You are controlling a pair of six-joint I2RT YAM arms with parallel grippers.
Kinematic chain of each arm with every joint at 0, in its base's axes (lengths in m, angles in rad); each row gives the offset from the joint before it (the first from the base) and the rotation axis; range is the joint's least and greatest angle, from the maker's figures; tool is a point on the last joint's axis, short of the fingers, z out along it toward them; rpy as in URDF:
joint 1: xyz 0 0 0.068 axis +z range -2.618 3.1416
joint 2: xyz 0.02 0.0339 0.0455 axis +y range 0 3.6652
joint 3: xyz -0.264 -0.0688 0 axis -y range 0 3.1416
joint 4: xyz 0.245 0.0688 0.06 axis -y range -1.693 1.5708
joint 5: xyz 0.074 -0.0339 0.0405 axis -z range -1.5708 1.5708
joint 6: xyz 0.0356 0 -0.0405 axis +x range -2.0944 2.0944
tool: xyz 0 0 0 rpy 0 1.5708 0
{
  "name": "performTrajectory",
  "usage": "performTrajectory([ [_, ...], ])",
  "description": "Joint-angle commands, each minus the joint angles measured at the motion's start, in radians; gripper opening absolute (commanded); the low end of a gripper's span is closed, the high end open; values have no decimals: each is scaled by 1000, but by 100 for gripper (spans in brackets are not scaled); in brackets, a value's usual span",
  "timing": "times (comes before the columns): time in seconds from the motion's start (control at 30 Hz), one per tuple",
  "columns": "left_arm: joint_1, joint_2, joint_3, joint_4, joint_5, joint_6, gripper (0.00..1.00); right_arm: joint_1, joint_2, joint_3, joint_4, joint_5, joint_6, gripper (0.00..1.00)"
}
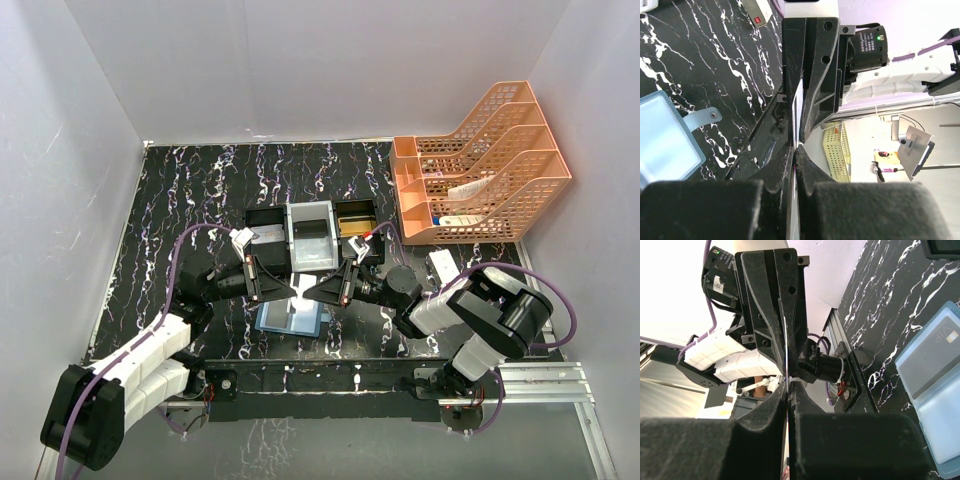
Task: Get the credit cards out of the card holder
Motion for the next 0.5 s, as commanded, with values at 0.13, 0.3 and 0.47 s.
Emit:
performTrajectory([
  [0.13,5,-39,70,-195,-52,115,12,7,-59,34,-46,27,-46,0],
  [0.3,4,-37,67,-201,-56,112,28,7,-74,33,-80,22,-61,0],
  [0.47,5,-39,81,-210,-50,125,28,6,-98,73,-151,38,-89,0],
])
